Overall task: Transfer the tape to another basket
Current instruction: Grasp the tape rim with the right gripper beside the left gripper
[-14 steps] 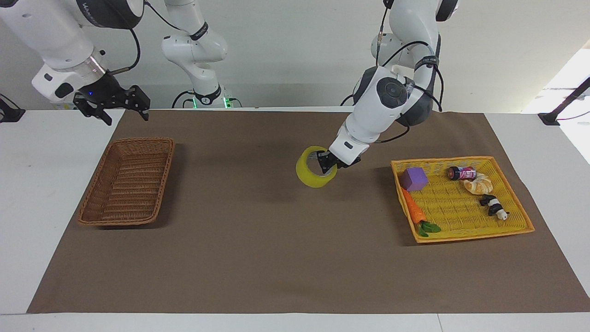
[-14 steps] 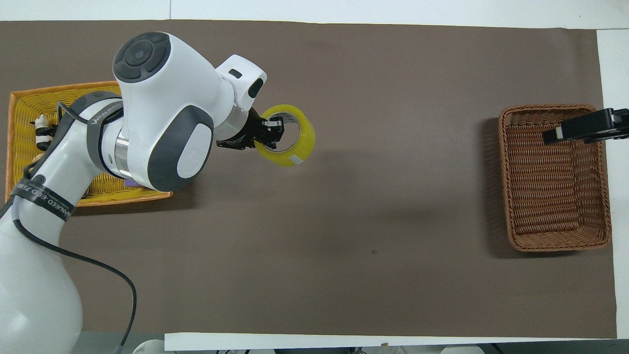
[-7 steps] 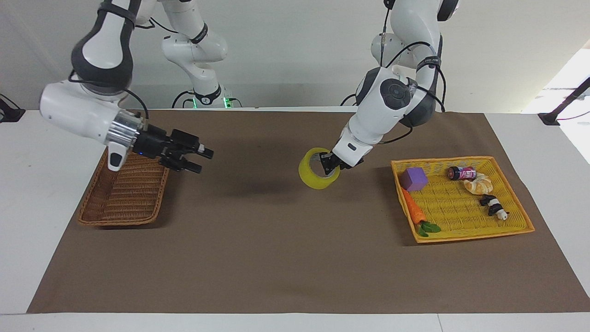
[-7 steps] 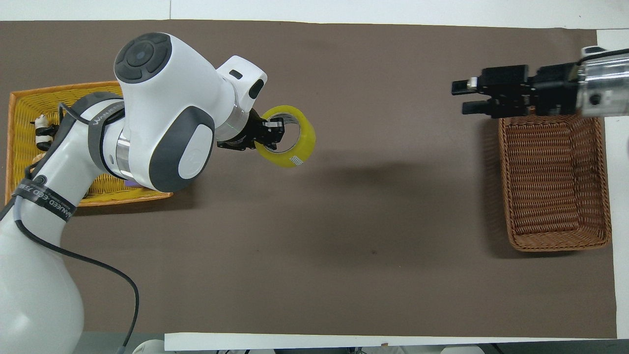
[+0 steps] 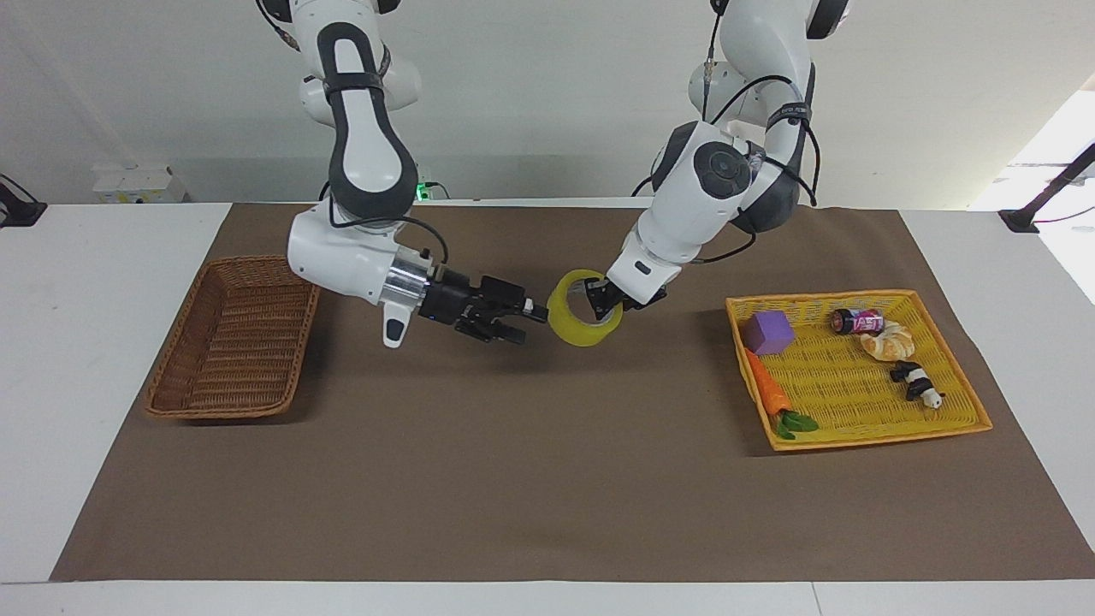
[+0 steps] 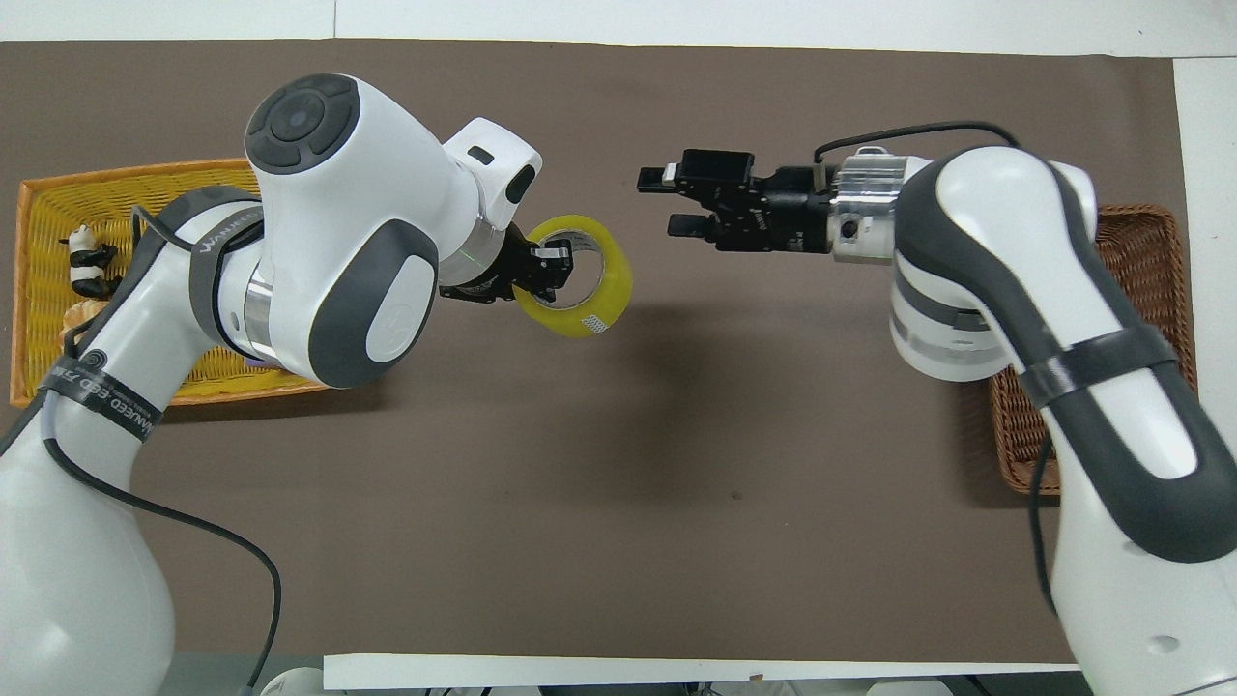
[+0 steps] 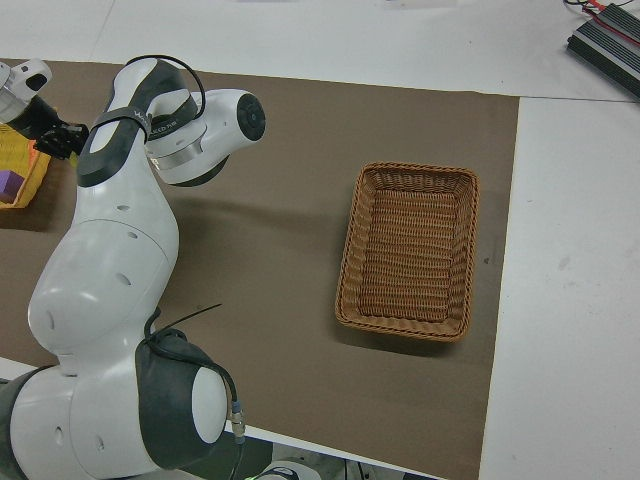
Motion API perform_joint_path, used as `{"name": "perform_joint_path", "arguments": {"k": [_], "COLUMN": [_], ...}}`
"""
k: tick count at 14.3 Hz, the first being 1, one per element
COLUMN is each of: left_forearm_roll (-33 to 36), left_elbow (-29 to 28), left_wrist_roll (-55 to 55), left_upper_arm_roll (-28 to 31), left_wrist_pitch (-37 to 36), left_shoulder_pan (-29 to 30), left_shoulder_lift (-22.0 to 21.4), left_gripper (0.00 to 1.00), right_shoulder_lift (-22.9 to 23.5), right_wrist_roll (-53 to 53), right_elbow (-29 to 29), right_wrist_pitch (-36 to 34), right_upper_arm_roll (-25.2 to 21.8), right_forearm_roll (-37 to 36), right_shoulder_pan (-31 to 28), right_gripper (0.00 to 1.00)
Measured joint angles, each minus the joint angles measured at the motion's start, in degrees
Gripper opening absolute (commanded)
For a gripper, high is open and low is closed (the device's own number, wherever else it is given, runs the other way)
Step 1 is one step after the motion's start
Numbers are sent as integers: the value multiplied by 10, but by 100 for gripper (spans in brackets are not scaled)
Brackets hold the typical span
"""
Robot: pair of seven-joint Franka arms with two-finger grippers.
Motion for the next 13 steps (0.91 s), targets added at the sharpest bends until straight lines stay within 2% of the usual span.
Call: {"name": "perform_joint_path", "arguments": {"k": [3,7,9,10,13], "left_forearm_roll": [0,0,0,0,0], "left_elbow": [0,-1,-2,-2,-2], "left_wrist_roll": [-6,-7,-7,-7,-7], "left_upper_arm_roll": [0,0,0,0,0], "left_wrist_pitch": [0,0,0,0,0], "left_shoulder_pan": [0,0,0,0,0], "left_shoulder_lift": [0,0,0,0,0], "left_gripper": [2,2,2,2,2], "right_shoulder_lift": [2,1,0,0,-1], "right_wrist_roll": [-15,-15,-15,-16,-19], "right_elbow": [-14,-17,-19,-19,-20], "right_wrist_pitch": [-3,-2,-2,-2,-2], "right_upper_arm_roll": [0,-1,-1,-1,-1], "right_forearm_roll": [36,41,41,41,41], "right_shoulder_pan": [5,22,24,24,25], "right_gripper": [100,100,91,82,78]}}
